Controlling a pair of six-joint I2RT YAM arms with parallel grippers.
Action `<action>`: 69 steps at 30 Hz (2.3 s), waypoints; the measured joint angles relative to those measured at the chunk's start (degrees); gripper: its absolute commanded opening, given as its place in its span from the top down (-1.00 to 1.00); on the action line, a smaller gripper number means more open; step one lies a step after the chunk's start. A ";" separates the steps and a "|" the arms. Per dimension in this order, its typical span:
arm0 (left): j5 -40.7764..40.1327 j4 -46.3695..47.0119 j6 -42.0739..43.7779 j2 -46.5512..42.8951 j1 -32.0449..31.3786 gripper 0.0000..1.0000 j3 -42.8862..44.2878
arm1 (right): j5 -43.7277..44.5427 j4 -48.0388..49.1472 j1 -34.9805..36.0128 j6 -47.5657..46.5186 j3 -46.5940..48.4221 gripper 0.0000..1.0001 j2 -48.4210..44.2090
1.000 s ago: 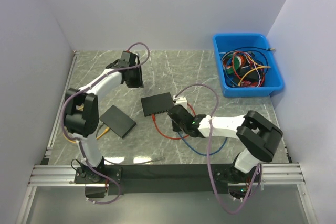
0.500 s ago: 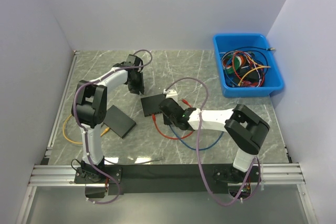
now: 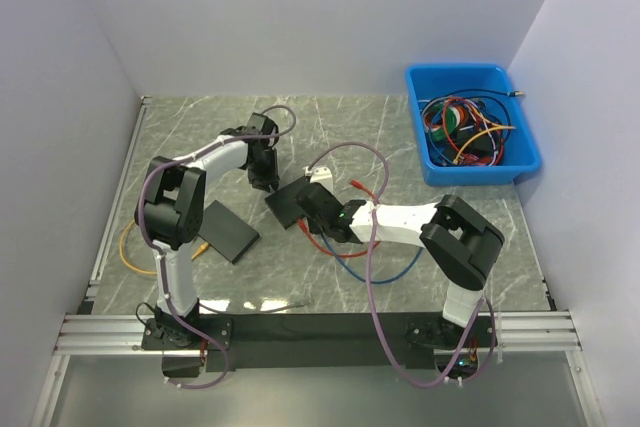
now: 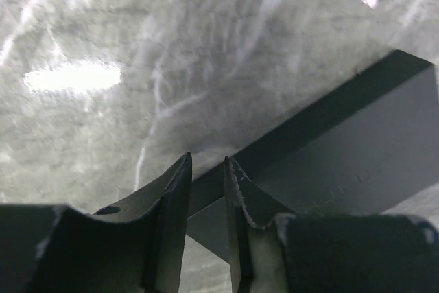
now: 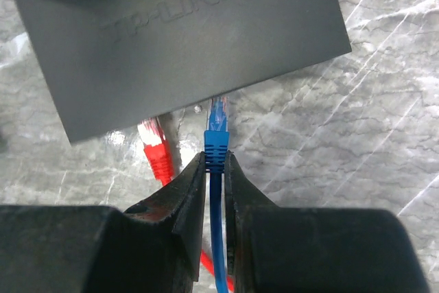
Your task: Insert the plug into the switch port
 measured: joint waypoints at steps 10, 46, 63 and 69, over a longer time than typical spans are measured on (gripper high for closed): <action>-0.35 -1.92 0.09 -0.44 -0.11 0.34 1.46 | 0.26 0.70 -0.02 -0.46 -0.55 1.00 0.00; 11.13 6.05 3.91 4.76 1.99 0.29 5.73 | -0.92 17.07 0.00 -8.90 -5.20 1.00 3.78; 8.74 6.45 5.22 4.79 1.46 0.33 6.29 | -5.09 22.40 -2.40 -12.24 -7.72 1.00 3.06; 7.48 6.40 5.64 4.79 0.92 0.33 6.47 | -5.92 22.08 -2.80 -13.22 -7.85 1.00 2.21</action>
